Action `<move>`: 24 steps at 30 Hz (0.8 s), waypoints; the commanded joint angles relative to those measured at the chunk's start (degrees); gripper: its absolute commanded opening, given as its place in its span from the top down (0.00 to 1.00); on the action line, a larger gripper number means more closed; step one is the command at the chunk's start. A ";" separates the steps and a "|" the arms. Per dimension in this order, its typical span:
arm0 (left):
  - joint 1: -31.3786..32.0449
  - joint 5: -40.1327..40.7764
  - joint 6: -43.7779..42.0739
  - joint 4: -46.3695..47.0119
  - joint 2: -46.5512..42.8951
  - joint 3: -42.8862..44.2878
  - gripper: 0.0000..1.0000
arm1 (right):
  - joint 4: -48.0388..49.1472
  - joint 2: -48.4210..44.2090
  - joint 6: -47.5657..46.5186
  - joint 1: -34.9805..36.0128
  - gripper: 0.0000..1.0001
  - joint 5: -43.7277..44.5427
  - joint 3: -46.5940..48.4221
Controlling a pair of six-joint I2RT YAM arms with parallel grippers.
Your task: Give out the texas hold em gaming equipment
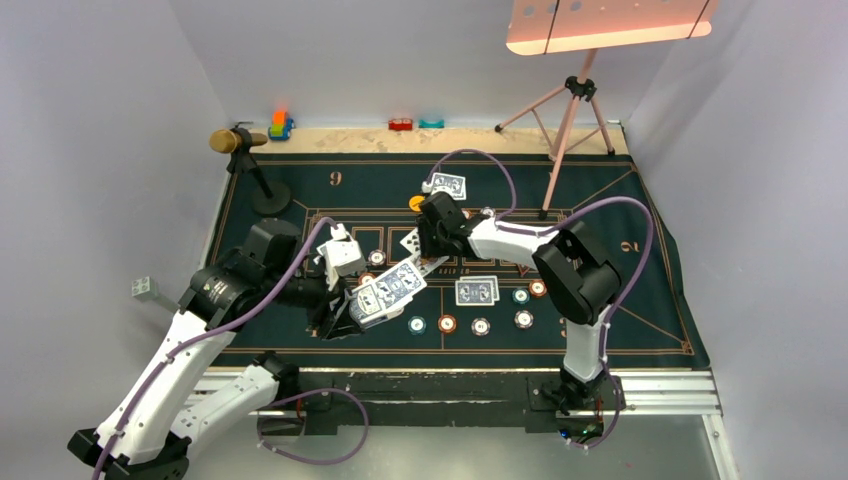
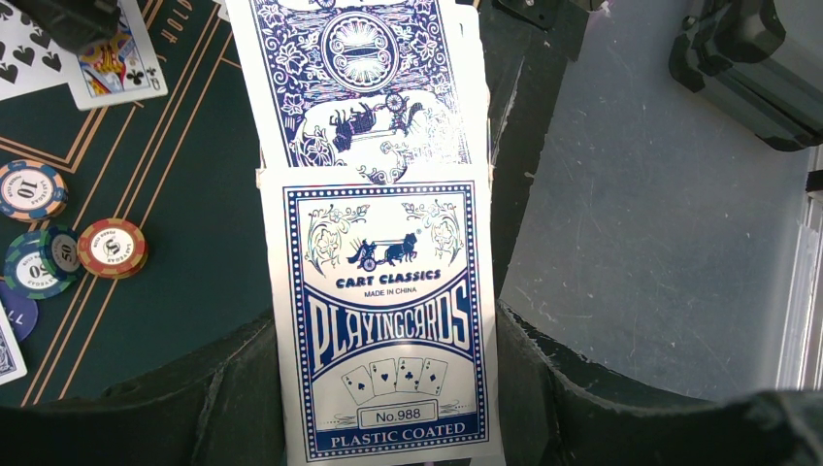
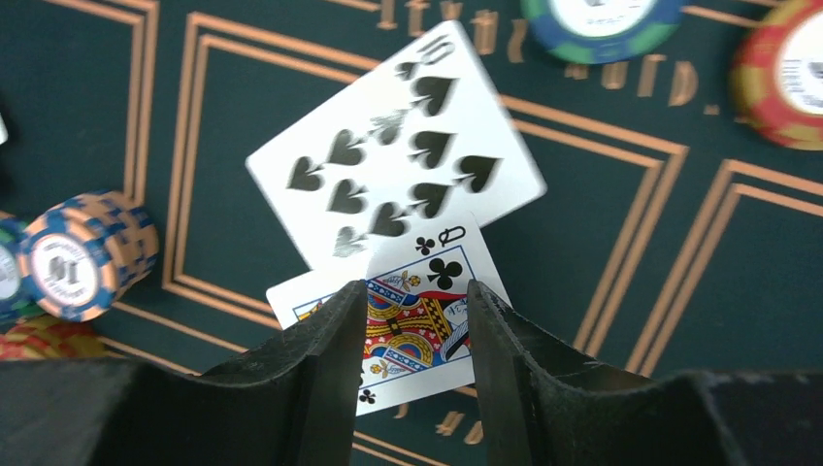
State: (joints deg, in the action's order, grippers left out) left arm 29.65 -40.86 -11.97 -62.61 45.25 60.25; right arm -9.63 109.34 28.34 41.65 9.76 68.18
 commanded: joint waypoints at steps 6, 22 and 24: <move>-0.38 -0.80 0.89 1.69 -0.42 0.67 0.79 | -5.50 2.56 1.28 2.12 0.55 -4.55 5.79; -0.47 0.68 0.36 1.57 -0.33 0.51 0.79 | -7.61 -22.54 0.13 -4.55 0.25 -17.97 0.82; -0.47 0.72 0.69 2.03 -0.23 0.16 0.80 | -7.35 -28.78 0.90 -5.59 0.17 -22.62 -2.61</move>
State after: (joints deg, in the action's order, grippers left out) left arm 29.63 -40.03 -11.53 -62.61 45.25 60.25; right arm -17.54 90.28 28.10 37.78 -3.20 70.83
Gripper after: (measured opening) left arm 0.692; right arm 0.774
